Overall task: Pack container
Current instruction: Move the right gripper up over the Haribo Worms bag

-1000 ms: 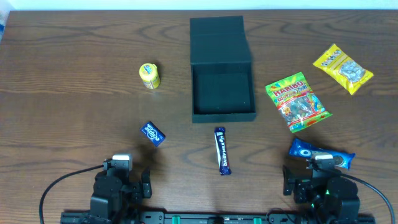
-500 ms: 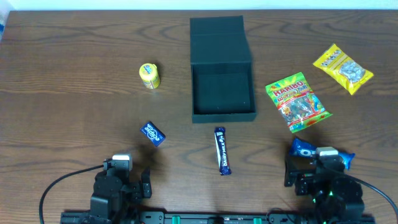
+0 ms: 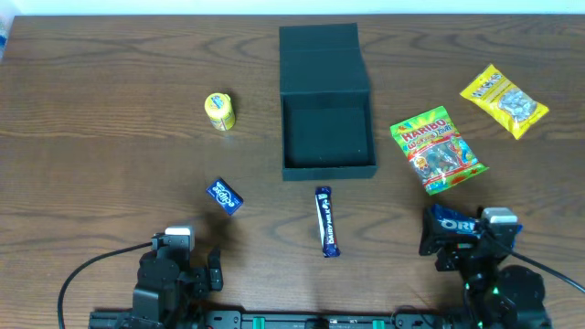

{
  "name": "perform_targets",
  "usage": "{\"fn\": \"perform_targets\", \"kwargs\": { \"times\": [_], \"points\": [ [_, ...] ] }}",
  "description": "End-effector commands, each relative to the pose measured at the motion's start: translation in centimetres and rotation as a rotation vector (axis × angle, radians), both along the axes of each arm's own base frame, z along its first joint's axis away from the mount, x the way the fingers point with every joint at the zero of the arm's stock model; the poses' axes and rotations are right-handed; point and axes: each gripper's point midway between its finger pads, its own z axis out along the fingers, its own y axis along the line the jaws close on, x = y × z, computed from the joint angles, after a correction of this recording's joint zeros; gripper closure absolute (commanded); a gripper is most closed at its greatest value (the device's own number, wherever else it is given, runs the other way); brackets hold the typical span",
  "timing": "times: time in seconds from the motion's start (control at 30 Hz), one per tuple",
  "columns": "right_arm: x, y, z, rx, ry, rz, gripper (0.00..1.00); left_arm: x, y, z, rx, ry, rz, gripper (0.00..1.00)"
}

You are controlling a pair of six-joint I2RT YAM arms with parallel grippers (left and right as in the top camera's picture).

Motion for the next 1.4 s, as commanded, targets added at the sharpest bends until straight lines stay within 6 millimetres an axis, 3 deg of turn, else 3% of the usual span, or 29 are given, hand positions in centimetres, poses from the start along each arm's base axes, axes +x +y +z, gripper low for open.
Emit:
{"fn": "perform_targets", "kwargs": {
  "times": [0.0,0.33,0.43,0.57,0.7,0.9,1.13,1.37],
  "points": [
    [0.1,0.5,1.7,0.048,-0.055,0.017,0.01,-1.0,0.8,-1.5,0.028,0.066,0.035,0.05],
    [0.7,1.3,7.3,0.047,-0.109,0.068,0.01,-1.0,0.8,-1.5,0.028,0.066,0.035,0.05],
    [1.7,1.7,9.1,0.025,-0.073,0.09,0.01,-1.0,0.8,-1.5,0.028,0.066,0.035,0.05],
    [3.1,1.9,10.0,0.022,0.045,0.099,0.01,-1.0,0.8,-1.5,0.028,0.066,0.035,0.05],
    [4.2,2.0,9.2,0.016,0.233,0.096,0.01,-1.0,0.8,-1.5,0.028,0.066,0.035,0.05],
    [4.4,2.0,6.5,0.017,0.557,0.085,0.01,-1.0,0.8,-1.5,0.028,0.066,0.035,0.05],
    [5.6,1.8,3.0,-0.006,0.713,0.068,0.01,-1.0,0.8,-1.5,0.028,0.066,0.035,0.05],
    [5.9,1.8,0.8,-0.158,0.785,0.194,0.01,-1.0,0.8,-1.5,0.028,0.066,0.035,0.05]
  ]
}}
